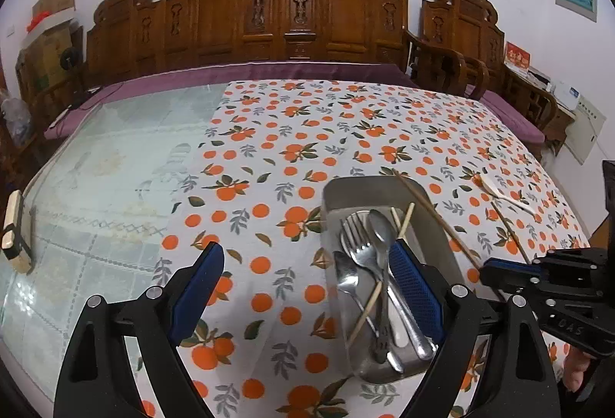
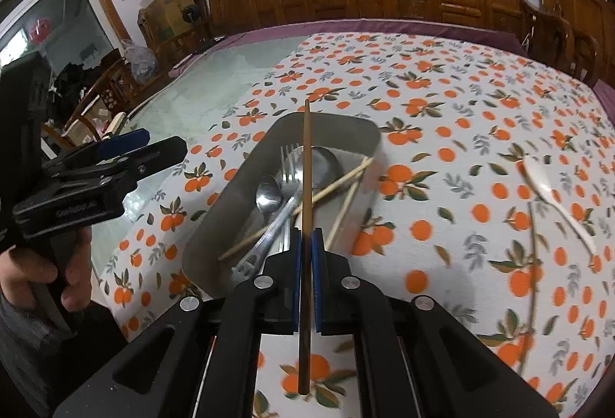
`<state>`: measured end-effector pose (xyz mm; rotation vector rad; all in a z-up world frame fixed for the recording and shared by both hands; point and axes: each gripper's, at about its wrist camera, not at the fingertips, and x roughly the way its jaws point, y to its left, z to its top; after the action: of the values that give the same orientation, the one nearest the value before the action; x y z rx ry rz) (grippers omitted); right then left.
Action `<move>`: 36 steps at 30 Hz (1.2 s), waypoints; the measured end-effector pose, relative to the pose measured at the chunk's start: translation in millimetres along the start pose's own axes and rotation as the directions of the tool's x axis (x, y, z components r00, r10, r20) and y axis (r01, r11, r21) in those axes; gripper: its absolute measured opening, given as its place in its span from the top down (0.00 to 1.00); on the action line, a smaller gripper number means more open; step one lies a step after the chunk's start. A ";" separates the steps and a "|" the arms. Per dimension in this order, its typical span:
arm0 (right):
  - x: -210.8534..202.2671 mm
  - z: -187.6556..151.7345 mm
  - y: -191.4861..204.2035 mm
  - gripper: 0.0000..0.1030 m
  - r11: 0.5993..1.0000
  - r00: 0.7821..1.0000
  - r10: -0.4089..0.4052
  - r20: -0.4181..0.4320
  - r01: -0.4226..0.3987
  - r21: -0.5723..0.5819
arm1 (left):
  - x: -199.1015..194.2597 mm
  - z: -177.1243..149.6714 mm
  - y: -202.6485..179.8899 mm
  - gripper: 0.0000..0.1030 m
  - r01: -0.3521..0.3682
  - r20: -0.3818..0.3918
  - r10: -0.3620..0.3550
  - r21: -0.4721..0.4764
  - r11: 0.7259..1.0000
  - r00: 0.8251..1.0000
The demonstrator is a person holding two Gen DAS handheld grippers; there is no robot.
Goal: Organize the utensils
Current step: 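Lower the wooden chopstick into the grey tray and open the right tool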
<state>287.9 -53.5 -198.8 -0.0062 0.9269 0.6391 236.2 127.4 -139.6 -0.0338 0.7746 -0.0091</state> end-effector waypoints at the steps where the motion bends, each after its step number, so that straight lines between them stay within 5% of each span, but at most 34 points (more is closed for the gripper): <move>1: 3.9 1.4 1.3 0.94 1.000 1.000 0.004 -0.004 -0.004 0.007 | -0.1 -0.5 1.4 0.18 -0.001 -0.002 0.001 -0.002 1.000 1.000; 23: 73.2 14.2 15.5 0.94 0.992 0.995 0.034 -0.094 -0.022 0.122 | -2.9 2.1 10.2 0.18 0.021 0.002 -0.021 -0.016 1.000 1.000; 36: 62.8 13.0 25.4 0.90 0.998 0.997 0.062 -0.051 -0.061 0.030 | -1.9 2.1 8.0 0.18 0.017 -0.001 -0.017 -0.011 1.000 1.000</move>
<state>311.4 2.8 -230.9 0.0312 0.9894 0.6856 236.3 135.5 -137.0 -0.0504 0.7758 -0.0208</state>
